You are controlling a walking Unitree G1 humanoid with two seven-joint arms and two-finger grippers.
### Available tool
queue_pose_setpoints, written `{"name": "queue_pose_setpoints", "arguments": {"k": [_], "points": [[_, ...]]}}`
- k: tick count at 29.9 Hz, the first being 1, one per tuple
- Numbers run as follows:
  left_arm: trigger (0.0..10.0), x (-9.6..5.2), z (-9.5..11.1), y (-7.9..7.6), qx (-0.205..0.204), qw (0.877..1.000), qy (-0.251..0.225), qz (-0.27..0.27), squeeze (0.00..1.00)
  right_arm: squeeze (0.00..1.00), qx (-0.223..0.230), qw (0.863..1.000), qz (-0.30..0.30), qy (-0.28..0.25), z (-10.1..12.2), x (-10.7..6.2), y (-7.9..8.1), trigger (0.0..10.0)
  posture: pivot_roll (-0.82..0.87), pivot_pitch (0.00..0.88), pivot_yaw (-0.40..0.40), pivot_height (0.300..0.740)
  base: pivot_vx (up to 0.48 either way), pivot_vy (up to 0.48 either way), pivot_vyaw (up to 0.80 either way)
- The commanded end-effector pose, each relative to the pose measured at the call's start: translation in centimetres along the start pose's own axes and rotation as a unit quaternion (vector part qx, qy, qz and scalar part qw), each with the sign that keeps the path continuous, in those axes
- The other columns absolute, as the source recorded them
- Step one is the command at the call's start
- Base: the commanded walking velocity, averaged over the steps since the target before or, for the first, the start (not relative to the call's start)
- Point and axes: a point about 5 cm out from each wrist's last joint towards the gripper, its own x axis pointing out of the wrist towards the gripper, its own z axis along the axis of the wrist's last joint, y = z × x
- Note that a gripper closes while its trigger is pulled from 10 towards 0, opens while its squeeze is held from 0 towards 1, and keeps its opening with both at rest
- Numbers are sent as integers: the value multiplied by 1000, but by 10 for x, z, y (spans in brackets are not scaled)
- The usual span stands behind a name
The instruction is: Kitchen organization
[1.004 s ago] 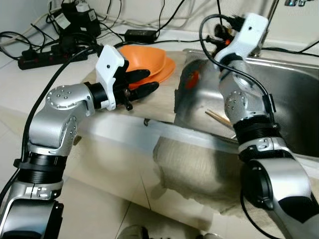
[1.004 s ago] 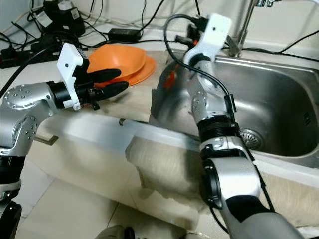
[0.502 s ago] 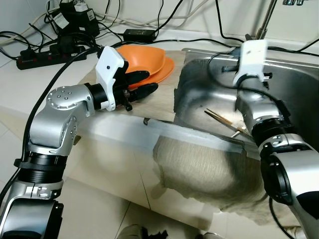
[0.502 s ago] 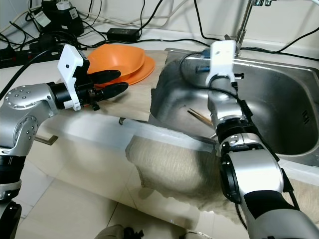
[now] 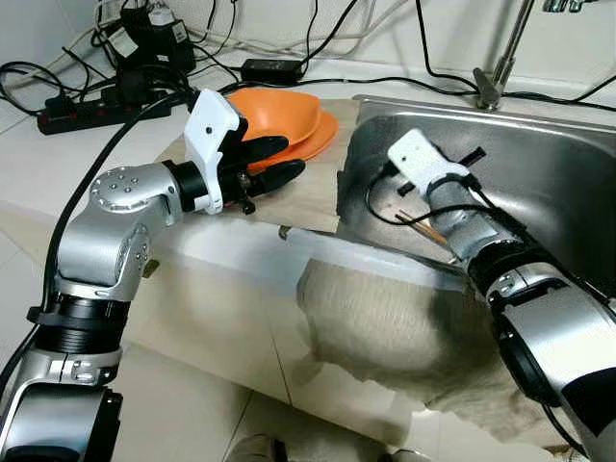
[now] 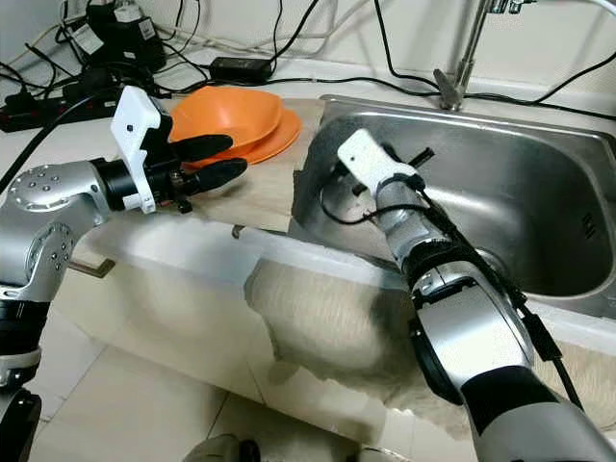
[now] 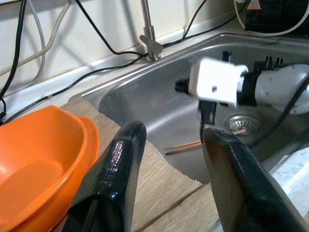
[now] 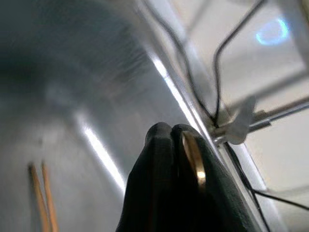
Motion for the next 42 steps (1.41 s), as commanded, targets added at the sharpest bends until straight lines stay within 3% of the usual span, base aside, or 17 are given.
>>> {"name": "queue_pose_setpoints", "arguments": {"k": [1,2,3,5,7,14,26,27,28,32,34,36,37,38,40,41,42], "points": [[10000,-2,2,3,8,1000,5,4,0,267,-39,999,30,11,-6,-2,10,10000,66,6,62,740,0,0,0],[10000,-2,2,3,8,1000,5,5,0,267,-54,997,43,16,-9,-4,15,10000,67,7,61,740,0,0,0],[10000,-2,2,3,9,1000,5,6,0,1000,-65,996,51,21,-12,-5,18,10000,67,8,60,740,0,0,0],[10000,-2,2,4,9,1000,6,6,0,1000,-70,996,55,23,-14,-5,19,10000,67,8,60,740,0,0,0],[10000,-3,2,4,11,1000,7,7,0,1000,-113,991,65,22,-16,-7,23,10000,68,8,60,740,0,0,0],[10000,-2,3,4,13,1000,7,7,0,1000,-144,986,85,24,-21,-10,32,10000,65,12,61,740,0,0,0],[10000,-2,4,6,15,1000,11,8,0,1000,-174,981,88,19,-20,-10,33,10000,67,15,61,740,0,0,0],[10000,-2,3,6,15,1000,11,8,0,745,-177,980,85,18,-20,-10,33,10000,67,15,61,740,0,0,0],[10000,-2,3,7,16,1000,12,9,0,0,-168,983,78,16,-16,-8,30,10000,70,17,60,740,0,0,0],[10000,-3,3,9,19,1000,15,13,0,0,-134,989,65,7,-7,-6,25,10000,70,17,60,740,0,0,0],[10000,-3,0,13,23,999,21,22,0,0,-25,998,52,-9,11,-1,17,10000,70,17,60,740,0,0,0],[10000,-3,0,13,23,999,22,24,0,0,2,999,51,-13,15,-1,15,10000,70,17,60,740,0,0,0],[10000,-5,-2,17,26,999,28,31,0,0,108,992,53,-26,27,1,10,10000,72,17,66,740,0,0,0],[10000,-5,-2,17,26,999,28,31,0,0,108,992,53,-26,27,1,10,10000,72,17,66,740,0,0,0],[10000,-6,-4,20,28,998,34,38,0,0,219,973,59,-48,41,2,5,10000,72,16,67,740,0,0,0],[10000,-6,-5,21,29,998,35,40,0,0,252,964,62,-56,45,3,3,10000,72,16,67,740,0,0,0],[10000,-6,-7,22,30,998,40,42,0,0,309,947,58,-70,51,3,-1,10000,70,14,67,740,0,0,0]]}}
